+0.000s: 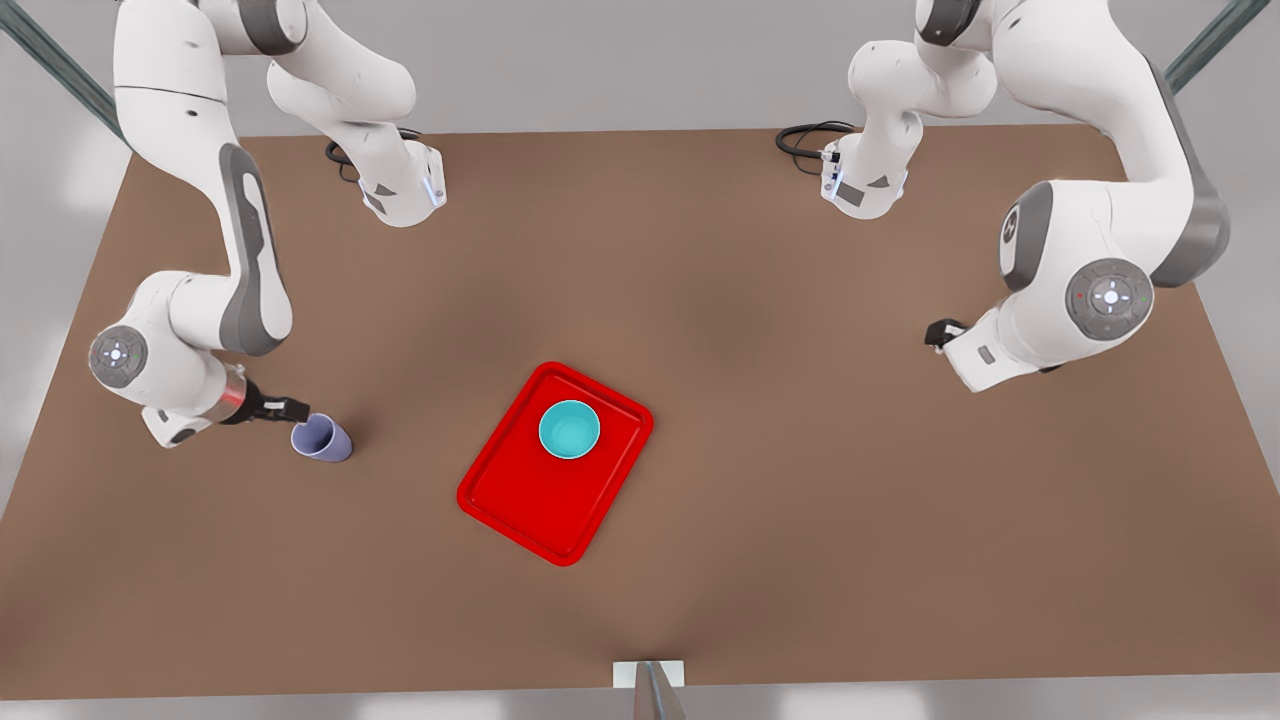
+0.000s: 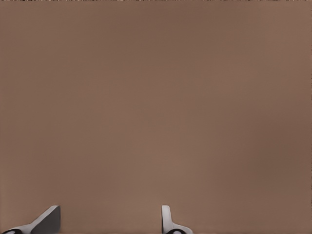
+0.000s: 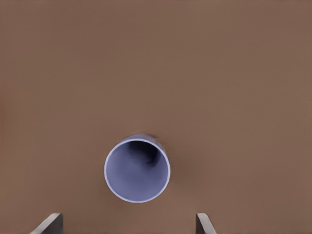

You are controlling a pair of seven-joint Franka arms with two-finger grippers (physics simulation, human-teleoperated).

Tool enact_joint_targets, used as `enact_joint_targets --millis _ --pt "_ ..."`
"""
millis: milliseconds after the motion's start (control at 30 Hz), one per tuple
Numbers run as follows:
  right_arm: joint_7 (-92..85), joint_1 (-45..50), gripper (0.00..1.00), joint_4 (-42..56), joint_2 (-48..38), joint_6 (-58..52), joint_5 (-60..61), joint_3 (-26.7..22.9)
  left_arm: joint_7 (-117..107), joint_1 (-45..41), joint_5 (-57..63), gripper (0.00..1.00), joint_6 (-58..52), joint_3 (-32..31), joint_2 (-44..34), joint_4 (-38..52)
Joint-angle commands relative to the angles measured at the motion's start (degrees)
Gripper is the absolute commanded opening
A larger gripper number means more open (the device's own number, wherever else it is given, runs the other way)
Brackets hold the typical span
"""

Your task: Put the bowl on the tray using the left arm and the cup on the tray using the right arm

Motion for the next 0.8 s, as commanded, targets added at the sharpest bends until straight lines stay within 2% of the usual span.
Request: enact_joint_targets --millis 0,200,500,533,667,733,767 --pt "0.0 -0.4 1.00 0.1 0.8 0.4 0.0 0.0 0.1 0.0 -0.6 1.00 0.0 0.0 0.0 0.0" --pt "-3.8 -2.4 1.00 0.1 7.5 5.9 1.6 0.5 0.2 0.0 -0.5 1.00 -0.1 0.0 -0.2 0.0" --pt "-5.4 -4.3 1.00 -1.5 8.9 6.0 1.7 0.8 0.3 0.0 -0.5 1.00 -0.3 0.0 -0.5 0.0" --pt "-5.5 -4.1 0.93 -1.6 9.0 5.9 1.6 0.9 0.3 0.0 -0.5 1.00 -0.3 0.0 -0.5 0.0" --pt "-5.5 -3.3 0.90 -1.6 10.8 5.0 1.4 1.0 0.3 0.0 -0.5 1.00 -0.3 -0.1 -0.5 0.0" --pt "-5.5 -3.3 0.40 -1.3 11.5 5.1 1.4 1.1 0.3 0.0 -0.5 1.00 -0.3 0.0 -0.5 0.0" --pt "-5.5 -3.3 0.31 -1.2 11.5 5.7 1.4 1.1 0.3 0.0 -0.5 1.00 -0.3 0.0 -0.5 0.0"
